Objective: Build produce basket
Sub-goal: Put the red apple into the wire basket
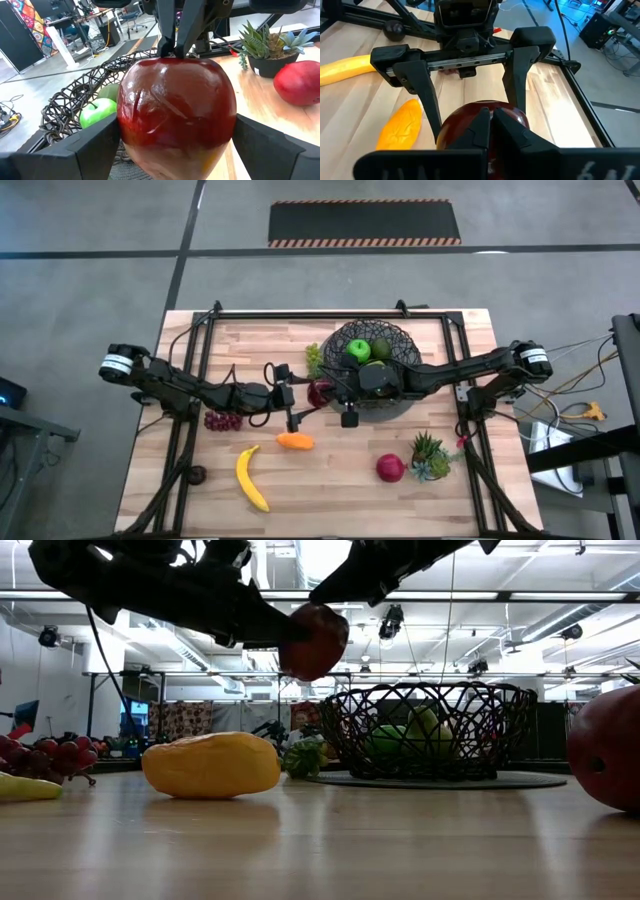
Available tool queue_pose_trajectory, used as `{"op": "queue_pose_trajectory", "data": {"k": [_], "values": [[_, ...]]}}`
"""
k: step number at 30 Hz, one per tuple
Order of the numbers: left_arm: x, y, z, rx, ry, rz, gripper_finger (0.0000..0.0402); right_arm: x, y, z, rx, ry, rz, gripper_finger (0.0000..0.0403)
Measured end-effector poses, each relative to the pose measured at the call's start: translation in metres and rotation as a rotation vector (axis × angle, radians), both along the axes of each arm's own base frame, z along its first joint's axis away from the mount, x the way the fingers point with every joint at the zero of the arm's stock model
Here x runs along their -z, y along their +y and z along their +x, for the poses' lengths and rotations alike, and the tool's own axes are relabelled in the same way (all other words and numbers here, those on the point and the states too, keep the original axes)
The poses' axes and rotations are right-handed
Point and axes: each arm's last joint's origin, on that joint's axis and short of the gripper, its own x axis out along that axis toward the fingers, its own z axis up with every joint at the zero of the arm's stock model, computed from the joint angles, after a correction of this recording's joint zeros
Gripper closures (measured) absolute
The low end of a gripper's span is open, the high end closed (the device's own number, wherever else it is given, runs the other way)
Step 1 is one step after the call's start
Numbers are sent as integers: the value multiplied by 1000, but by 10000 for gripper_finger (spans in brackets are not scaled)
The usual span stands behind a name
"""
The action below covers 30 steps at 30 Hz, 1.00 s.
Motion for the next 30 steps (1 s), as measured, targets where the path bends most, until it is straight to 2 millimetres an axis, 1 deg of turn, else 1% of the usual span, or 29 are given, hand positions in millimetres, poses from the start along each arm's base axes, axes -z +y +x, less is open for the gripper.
{"op": "queue_pose_trajectory", "data": {"k": [16, 19, 25, 27, 30], "values": [[0, 0, 0, -3, -2, -15, 67, 0, 0, 0, 1, -1, 14, 394], [0, 0, 0, -5, -3, -21, 56, 0, 0, 0, 2, -1, 14, 394], [-1, 0, 0, -8, -18, -26, 10, 3, 0, 0, 5, 22, 12, 395], [-1, 0, 0, -9, -13, -25, 5, 3, 0, 0, 6, 27, 14, 395], [-1, 0, 0, -9, -13, -25, 9, 3, 0, -1, 9, 23, 30, 395]]}}
